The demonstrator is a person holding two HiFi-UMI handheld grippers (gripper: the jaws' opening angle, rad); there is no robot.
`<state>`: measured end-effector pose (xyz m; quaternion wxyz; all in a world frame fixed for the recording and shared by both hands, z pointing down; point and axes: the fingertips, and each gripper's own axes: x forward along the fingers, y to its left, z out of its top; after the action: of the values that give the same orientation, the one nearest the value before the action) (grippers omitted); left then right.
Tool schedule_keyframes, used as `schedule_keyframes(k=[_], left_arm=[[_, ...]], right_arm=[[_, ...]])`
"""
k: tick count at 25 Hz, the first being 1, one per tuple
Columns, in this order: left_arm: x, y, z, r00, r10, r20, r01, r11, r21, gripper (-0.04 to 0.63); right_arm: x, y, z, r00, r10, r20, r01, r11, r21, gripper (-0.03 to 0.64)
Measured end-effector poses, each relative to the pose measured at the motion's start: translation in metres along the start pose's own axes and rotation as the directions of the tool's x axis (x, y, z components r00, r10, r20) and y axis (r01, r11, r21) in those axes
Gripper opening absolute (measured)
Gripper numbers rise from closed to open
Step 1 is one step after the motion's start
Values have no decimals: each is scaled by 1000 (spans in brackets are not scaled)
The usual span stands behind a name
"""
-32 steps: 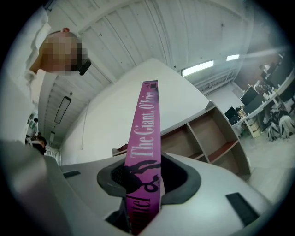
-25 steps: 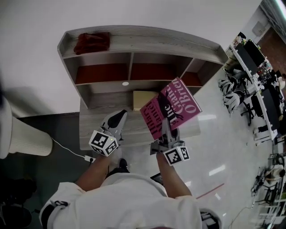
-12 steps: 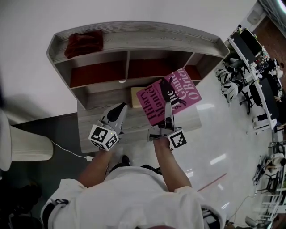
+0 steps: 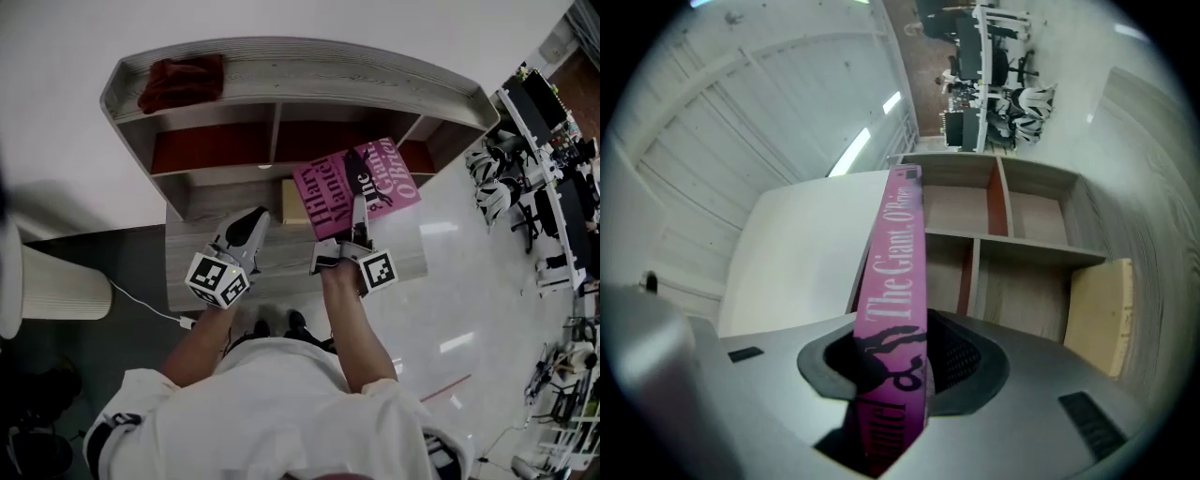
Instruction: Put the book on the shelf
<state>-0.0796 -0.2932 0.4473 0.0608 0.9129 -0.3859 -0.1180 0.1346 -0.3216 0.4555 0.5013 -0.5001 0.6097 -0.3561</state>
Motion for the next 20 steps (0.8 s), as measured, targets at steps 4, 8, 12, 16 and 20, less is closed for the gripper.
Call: schedule_keyframes(k=[4,8,12,16,20], left_arm=[[7,-1,1,1000,23,0,-23,1000,13,28],[13,-4,3,999,48,1,-48,998,30,28],[16,-6,2,997,79,-5,-79,996,36,28],[18,-8,-1,994,104,-14,-103,994,44,28],[19,-9,-4,992,123,-18,-123,992,42,28]], right_arm=[[16,-14,-5,999,-33,4,32,994,105,146],[32,-23,-9,999,-49,-12,50,988,147,146],[46,-29,-12,998,-56,-35,61,985,164,146],[53,-37,-16,995,-76,-60,86,981,177,146],[60,-47,-21,992,-96,-77,110,971,211,146]])
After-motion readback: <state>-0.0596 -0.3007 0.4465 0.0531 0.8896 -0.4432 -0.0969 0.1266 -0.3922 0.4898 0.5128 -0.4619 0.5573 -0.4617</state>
